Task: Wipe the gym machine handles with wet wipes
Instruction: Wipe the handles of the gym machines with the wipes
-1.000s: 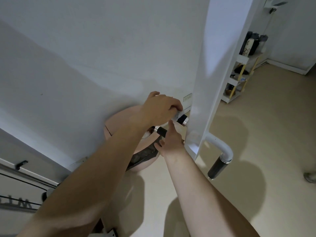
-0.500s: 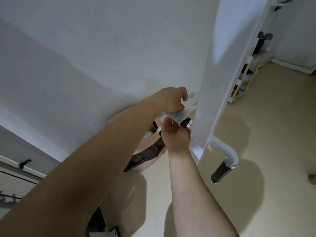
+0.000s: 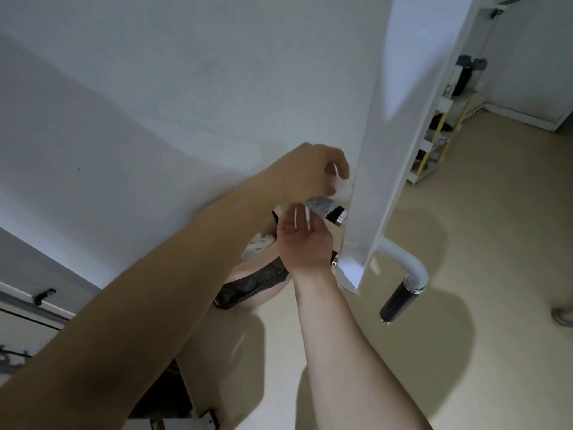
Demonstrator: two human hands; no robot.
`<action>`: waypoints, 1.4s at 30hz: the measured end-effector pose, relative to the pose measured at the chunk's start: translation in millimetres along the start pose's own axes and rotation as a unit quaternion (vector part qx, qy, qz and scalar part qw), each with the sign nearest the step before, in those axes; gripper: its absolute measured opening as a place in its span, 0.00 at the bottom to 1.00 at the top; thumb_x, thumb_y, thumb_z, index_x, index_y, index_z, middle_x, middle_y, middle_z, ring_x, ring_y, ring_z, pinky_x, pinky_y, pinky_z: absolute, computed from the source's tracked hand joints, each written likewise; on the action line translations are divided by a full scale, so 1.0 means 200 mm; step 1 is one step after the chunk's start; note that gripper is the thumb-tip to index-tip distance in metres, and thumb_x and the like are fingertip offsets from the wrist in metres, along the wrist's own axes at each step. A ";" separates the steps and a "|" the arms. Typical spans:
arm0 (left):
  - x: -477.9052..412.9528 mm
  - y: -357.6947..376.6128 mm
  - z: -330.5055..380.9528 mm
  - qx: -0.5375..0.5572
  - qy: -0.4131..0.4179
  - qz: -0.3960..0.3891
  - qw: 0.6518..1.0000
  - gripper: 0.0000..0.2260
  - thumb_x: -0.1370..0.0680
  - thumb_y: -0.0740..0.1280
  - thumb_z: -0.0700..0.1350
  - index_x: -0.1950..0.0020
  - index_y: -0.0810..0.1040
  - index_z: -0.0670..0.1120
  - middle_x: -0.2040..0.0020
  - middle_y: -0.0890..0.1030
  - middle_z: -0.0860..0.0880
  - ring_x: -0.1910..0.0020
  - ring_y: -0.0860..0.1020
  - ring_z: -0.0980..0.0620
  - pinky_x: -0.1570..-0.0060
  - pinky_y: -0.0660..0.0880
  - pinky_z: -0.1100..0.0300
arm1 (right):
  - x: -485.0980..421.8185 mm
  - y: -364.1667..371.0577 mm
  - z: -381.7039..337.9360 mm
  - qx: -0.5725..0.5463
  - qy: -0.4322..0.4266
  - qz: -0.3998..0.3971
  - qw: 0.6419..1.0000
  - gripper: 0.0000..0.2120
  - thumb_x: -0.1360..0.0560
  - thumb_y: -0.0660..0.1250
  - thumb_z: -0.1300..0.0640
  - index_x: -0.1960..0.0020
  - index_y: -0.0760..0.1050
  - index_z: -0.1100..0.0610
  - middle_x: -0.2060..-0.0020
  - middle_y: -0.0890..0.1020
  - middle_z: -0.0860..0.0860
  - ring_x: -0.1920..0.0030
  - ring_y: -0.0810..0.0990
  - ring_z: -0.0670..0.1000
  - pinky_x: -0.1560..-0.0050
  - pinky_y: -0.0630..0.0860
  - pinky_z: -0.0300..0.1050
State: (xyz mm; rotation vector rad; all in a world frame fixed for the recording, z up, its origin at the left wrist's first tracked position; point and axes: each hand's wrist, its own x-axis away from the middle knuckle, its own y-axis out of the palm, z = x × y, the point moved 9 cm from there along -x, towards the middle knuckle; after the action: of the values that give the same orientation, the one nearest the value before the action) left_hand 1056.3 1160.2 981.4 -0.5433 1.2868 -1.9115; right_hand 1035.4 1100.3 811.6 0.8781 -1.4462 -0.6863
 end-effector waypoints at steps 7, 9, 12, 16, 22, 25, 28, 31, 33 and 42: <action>0.37 0.14 -0.12 -0.046 -0.058 0.105 0.992 0.10 0.20 0.67 0.43 0.44 0.84 0.53 0.48 0.81 0.59 0.53 0.78 0.56 0.49 0.71 0.63 | 0.29 -0.19 0.00 0.254 -0.037 0.056 0.965 0.11 0.19 0.57 0.63 0.50 0.78 0.60 0.66 0.81 0.52 0.70 0.76 0.50 0.62 0.77 0.44; 0.42 0.20 -0.17 0.084 -0.132 0.153 0.976 0.09 0.20 0.66 0.44 0.43 0.84 0.51 0.51 0.80 0.60 0.52 0.78 0.57 0.48 0.72 0.63 | 0.38 -0.21 -0.11 0.337 -0.111 0.065 0.933 0.11 0.22 0.56 0.65 0.53 0.77 0.59 0.69 0.79 0.53 0.72 0.73 0.51 0.67 0.73 0.41; 0.44 0.34 -0.19 0.392 -0.240 0.191 0.867 0.08 0.21 0.66 0.47 0.50 0.82 0.45 0.49 0.86 0.47 0.47 0.84 0.49 0.39 0.79 0.49 | 0.53 -0.16 -0.32 0.396 -0.292 0.036 0.870 0.12 0.25 0.56 0.69 0.58 0.77 0.59 0.69 0.76 0.58 0.72 0.70 0.52 0.70 0.68 0.42; 0.38 0.46 -0.16 0.614 -0.331 0.204 0.687 0.05 0.21 0.67 0.48 0.53 0.78 0.48 0.43 0.85 0.39 0.47 0.85 0.45 0.42 0.80 0.49 | 0.70 -0.05 -0.55 0.478 -0.498 0.035 0.723 0.11 0.30 0.63 0.59 0.50 0.75 0.48 0.58 0.78 0.50 0.59 0.75 0.52 0.56 0.72 0.47; 0.14 0.56 -0.13 0.788 -0.367 0.147 0.471 0.19 0.25 0.73 0.50 0.39 0.77 0.43 0.48 0.81 0.45 0.52 0.80 0.44 0.53 0.81 0.54 | 0.69 0.24 -0.73 0.600 -0.561 0.030 0.570 0.36 0.34 0.75 0.48 0.30 0.66 0.54 0.37 0.72 0.48 0.38 0.72 0.48 0.37 0.70 0.39; 0.05 0.59 -0.13 0.818 -0.345 0.178 0.425 0.09 0.24 0.72 0.47 0.47 0.80 0.44 0.54 0.81 0.51 0.59 0.81 0.52 0.56 0.80 0.59 | 0.59 0.34 -0.79 0.622 -0.504 0.003 0.599 0.27 0.37 0.78 0.45 0.44 0.69 0.44 0.52 0.78 0.41 0.49 0.79 0.46 0.50 0.79 0.46; 0.01 0.60 -0.16 0.837 -0.313 0.231 0.385 0.15 0.24 0.74 0.44 0.69 0.73 0.48 0.72 0.75 0.54 0.73 0.75 0.56 0.62 0.76 0.61 | 0.51 0.36 -0.85 0.630 -0.469 -0.016 0.619 0.24 0.37 0.80 0.46 0.49 0.69 0.47 0.59 0.80 0.42 0.57 0.80 0.42 0.58 0.80 0.44; 0.01 0.58 -0.19 0.830 -0.321 0.260 0.374 0.16 0.25 0.72 0.42 0.70 0.70 0.48 0.76 0.70 0.54 0.76 0.69 0.55 0.68 0.73 0.61 | 0.47 0.35 -0.86 0.642 -0.468 -0.024 0.607 0.23 0.37 0.80 0.46 0.50 0.70 0.49 0.59 0.81 0.44 0.58 0.81 0.44 0.59 0.80 0.44; 0.01 0.56 -0.24 0.790 -0.380 0.267 0.400 0.17 0.25 0.70 0.41 0.70 0.69 0.48 0.76 0.70 0.53 0.76 0.68 0.55 0.70 0.71 0.62 | 0.47 0.35 -0.87 0.646 -0.469 -0.032 0.602 0.24 0.37 0.79 0.44 0.50 0.71 0.49 0.58 0.80 0.44 0.57 0.81 0.45 0.59 0.79 0.44; -0.09 0.62 -0.24 0.832 -0.269 0.271 0.402 0.16 0.24 0.71 0.42 0.71 0.72 0.48 0.73 0.69 0.53 0.74 0.70 0.56 0.67 0.76 0.63 | 0.44 0.36 -0.89 0.659 -0.463 -0.019 0.593 0.25 0.35 0.79 0.44 0.49 0.67 0.48 0.57 0.79 0.44 0.56 0.80 0.45 0.57 0.80 0.47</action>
State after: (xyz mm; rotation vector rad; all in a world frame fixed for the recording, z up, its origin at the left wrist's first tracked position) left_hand 1077.8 1176.0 849.6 0.3703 -1.0473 -1.2624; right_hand 1206.4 1082.0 933.2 1.7963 -3.0136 0.1738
